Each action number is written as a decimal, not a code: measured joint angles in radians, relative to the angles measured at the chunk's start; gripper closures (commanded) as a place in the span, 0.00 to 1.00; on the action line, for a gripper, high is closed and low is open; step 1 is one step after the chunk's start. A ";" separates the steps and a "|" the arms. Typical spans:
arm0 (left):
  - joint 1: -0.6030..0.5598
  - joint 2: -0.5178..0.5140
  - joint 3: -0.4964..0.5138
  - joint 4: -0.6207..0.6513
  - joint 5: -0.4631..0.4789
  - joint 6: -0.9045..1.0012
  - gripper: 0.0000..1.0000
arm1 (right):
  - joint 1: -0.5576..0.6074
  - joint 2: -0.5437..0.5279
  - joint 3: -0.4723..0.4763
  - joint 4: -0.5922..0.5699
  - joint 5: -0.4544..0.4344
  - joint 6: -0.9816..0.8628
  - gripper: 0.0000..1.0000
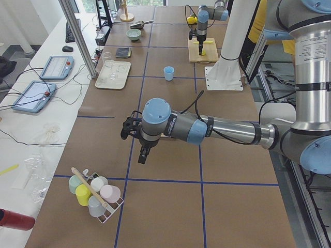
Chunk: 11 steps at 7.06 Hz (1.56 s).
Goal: Squeeze lemon into cup
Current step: 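Lower the right gripper onto the lemon slices on the wooden board and grasp them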
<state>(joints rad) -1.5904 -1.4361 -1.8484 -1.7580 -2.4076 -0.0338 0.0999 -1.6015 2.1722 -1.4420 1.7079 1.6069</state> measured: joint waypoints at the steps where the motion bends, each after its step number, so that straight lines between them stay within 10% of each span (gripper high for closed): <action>1: -0.001 0.001 0.000 0.000 -0.008 0.000 0.00 | -0.006 0.002 -0.006 0.000 0.000 0.000 0.05; 5: -0.004 0.002 -0.001 0.001 -0.036 -0.001 0.00 | -0.010 -0.005 -0.005 -0.001 0.000 0.001 0.63; 11: -0.005 0.002 0.000 0.003 -0.052 -0.003 0.00 | -0.004 -0.041 0.052 -0.010 0.006 0.001 0.67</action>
<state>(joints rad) -1.5953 -1.4343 -1.8487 -1.7554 -2.4600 -0.0368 0.0960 -1.6430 2.2239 -1.4519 1.7138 1.6076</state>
